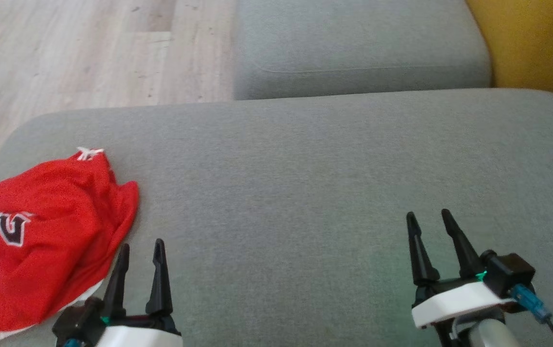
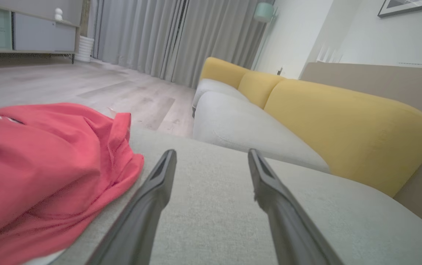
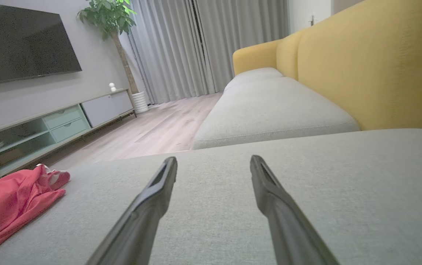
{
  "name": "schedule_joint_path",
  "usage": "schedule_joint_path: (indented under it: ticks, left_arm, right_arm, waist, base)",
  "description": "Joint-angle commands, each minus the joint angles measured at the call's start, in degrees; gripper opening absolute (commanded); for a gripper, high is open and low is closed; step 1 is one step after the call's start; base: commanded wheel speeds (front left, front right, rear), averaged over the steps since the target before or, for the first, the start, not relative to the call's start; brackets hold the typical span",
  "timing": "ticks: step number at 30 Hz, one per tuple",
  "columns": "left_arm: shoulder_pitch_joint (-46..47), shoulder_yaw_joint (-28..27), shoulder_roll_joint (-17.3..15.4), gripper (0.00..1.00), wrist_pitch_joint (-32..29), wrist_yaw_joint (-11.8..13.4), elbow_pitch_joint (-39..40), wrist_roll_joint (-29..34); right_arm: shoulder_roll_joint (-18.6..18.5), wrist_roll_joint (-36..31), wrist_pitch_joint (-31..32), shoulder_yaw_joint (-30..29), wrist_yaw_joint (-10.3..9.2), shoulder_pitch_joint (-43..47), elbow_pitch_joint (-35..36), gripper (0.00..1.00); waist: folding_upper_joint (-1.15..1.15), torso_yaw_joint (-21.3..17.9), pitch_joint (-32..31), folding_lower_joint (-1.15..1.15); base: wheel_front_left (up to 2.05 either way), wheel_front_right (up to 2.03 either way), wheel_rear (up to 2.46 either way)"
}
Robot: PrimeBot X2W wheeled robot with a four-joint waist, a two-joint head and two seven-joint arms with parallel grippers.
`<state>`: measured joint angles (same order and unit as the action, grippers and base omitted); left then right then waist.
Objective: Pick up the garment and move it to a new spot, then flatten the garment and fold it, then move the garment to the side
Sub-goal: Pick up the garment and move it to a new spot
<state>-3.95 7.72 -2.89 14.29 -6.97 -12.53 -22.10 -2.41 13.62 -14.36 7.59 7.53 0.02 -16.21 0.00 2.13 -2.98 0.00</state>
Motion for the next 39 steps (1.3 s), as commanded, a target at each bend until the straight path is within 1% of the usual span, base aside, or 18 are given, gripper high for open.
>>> schedule_joint_path:
  ticks: [1, 7, 8, 16, 19, 23, 28, 34, 36, 39]
  left_arm:
    - [2.6, -2.4, 0.0, 1.0, 0.7, 0.6, 1.7, 0.8]
    - [1.9, -4.5, 0.0, 1.0, 0.7, 0.9, 2.0, 2.1]
    - [1.9, -4.5, 0.0, 1.0, 0.7, 0.9, 2.0, 2.1]
    - [1.1, -6.9, 0.0, 1.0, 0.7, 0.7, 2.3, 3.6]
    - [0.8, -7.9, 0.0, 1.0, 0.7, 0.6, 2.4, 3.9]
    - [0.4, -8.7, 0.0, 1.0, 0.7, 0.5, 2.6, 3.8]
    - [0.2, -9.5, 0.0, 1.0, 0.7, 0.4, 3.0, 3.9]
    - [1.6, -11.7, 0.0, 1.0, 0.7, 0.3, 3.3, 4.5]
    - [2.6, -12.5, -0.6, 1.0, 0.7, 0.2, 3.2, 5.4]
    - [5.2, -13.0, -2.6, 1.0, 0.6, 0.5, 0.9, 7.1]
  right_arm:
    - [-0.5, 0.3, -0.6, 2.0, -0.04, -1.7, 1.6, 1.0]
    - [-0.5, 2.0, -0.6, 3.6, -0.04, -1.3, 1.1, 1.0]
    - [-0.5, 2.0, -0.6, 3.6, -0.04, -1.3, 1.1, 1.0]
    - [-0.5, 3.8, -0.6, 5.4, -0.04, -0.5, 0.9, 1.0]
    - [-0.5, 5.6, -0.6, 6.4, -0.04, -0.2, 0.6, 1.0]
    - [-0.5, 6.1, -0.6, 7.7, -0.04, 0.1, 0.5, 1.0]
    - [-0.5, 6.4, -0.6, 7.9, -0.04, 0.2, 0.7, 1.0]
    - [-0.5, 6.1, -0.6, 7.4, -0.04, -0.5, 1.4, 1.0]
    - [-0.5, 5.7, -0.6, 6.6, -0.04, -1.0, 1.9, 1.0]
    - [-0.5, 5.1, -0.6, 5.0, -0.04, -1.8, 3.4, 1.0]
  waist:
    - [0.0, 2.2, -0.3, 0.0]
    - [0.0, 7.0, -0.9, 0.0]
    - [0.0, 7.0, -0.9, 0.0]
    - [0.0, 13.9, -1.6, 0.0]
    - [0.0, 15.9, -1.8, 0.0]
    - [0.0, 18.1, -1.8, 0.0]
    - [0.0, 19.3, -1.6, 0.0]
    - [0.0, 19.0, 0.2, 0.0]
    - [0.0, 18.3, 1.3, 0.0]
    - [0.0, 17.2, 3.7, 0.0]
  base:
    - [0.0, 0.0, 0.0]
    - [0.0, 0.0, 0.0]
    - [0.0, 0.0, 0.0]
    - [0.0, 0.0, 0.0]
    - [0.0, 0.0, 0.0]
    - [0.0, 0.0, 0.0]
    - [0.0, 0.0, 0.0]
    - [0.0, 0.0, 0.0]
    - [0.0, 0.0, 0.0]
    - [0.0, 0.0, 0.0]
